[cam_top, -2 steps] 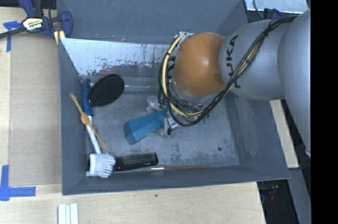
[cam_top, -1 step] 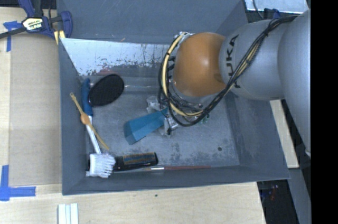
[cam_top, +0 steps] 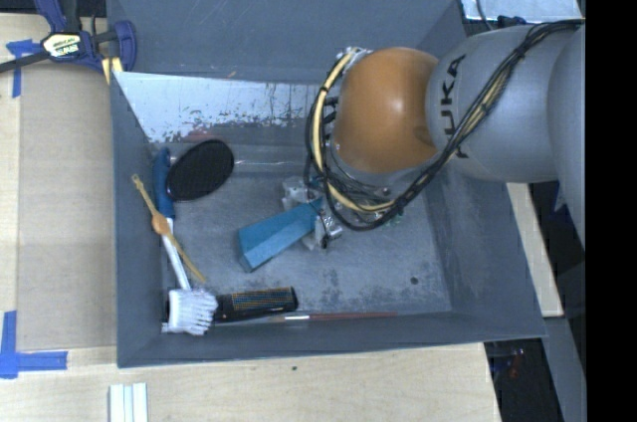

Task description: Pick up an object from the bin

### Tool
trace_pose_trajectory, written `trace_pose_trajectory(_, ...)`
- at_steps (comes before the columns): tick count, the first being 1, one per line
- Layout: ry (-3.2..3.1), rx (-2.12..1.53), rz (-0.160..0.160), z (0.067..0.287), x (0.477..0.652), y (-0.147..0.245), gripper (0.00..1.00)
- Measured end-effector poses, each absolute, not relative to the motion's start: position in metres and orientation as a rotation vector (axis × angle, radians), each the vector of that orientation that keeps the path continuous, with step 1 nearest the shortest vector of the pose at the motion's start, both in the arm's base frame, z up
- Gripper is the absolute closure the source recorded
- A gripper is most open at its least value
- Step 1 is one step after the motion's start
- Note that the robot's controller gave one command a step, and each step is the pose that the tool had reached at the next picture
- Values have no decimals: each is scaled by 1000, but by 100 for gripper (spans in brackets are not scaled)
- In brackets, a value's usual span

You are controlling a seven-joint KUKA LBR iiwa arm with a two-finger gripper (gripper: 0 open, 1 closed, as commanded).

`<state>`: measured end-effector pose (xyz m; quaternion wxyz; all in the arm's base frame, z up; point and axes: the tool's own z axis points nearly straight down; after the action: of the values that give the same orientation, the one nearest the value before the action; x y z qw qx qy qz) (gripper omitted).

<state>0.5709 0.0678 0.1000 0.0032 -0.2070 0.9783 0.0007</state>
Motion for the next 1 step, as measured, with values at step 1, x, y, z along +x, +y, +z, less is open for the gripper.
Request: trace_pose_trajectory(1,3069,-648,1,140,570,67,100)
